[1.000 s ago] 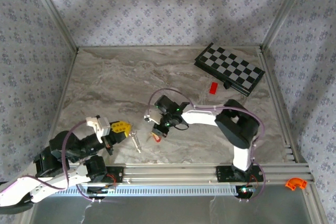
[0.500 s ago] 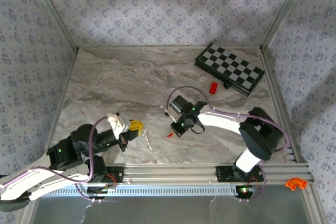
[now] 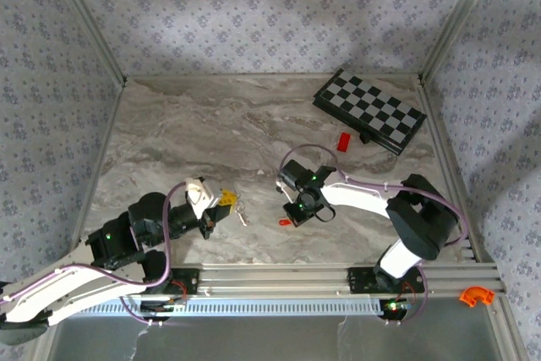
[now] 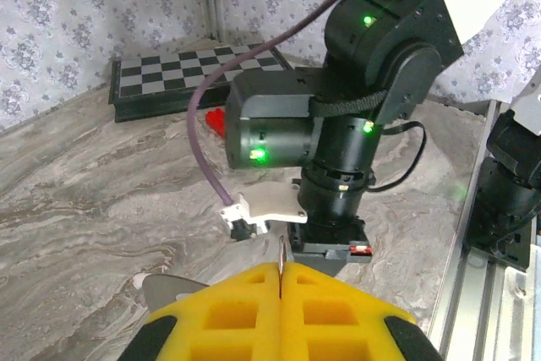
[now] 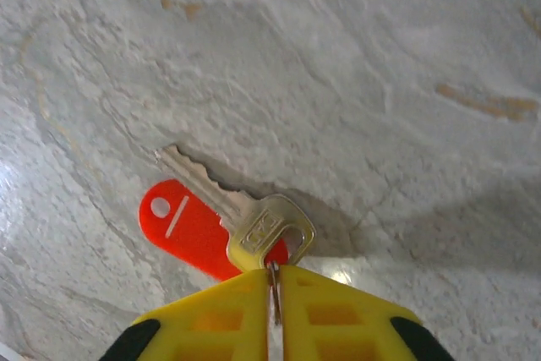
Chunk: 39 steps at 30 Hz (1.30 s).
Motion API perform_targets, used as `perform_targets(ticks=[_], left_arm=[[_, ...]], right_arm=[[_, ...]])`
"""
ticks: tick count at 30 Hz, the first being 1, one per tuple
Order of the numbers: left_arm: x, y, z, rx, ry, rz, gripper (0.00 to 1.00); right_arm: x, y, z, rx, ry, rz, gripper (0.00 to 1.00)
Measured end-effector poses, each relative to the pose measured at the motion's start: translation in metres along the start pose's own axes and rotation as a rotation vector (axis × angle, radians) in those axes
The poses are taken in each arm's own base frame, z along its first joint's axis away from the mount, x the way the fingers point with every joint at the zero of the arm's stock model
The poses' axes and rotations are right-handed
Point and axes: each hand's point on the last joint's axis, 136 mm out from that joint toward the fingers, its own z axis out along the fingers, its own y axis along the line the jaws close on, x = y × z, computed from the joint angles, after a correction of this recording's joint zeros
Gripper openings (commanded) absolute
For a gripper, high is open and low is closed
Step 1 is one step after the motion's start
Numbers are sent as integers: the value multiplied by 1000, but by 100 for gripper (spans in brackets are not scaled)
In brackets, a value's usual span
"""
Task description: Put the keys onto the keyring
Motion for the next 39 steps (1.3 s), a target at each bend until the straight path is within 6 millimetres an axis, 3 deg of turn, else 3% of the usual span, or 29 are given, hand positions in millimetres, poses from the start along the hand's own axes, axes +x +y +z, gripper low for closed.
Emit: perform_targets(ticks=[9, 14, 25, 32, 39], left_arm=[[-1, -4, 1, 26, -15, -1, 0], [-1, -5, 0, 29, -21, -2, 0], [-2, -5, -2, 30, -31, -2, 0], [-2, -5, -1, 30, -30, -2, 0], [-2, -5, -1, 30, -30, -2, 0]], right_arm=[[5, -2, -23, 1, -16, 27, 29], [-3, -2, -27, 4, -13, 21, 30], [-14, 7, -8, 14, 51, -27, 31], [-8, 6, -6, 26, 79, -43, 23], [-7, 6, -6, 31, 83, -43, 22]])
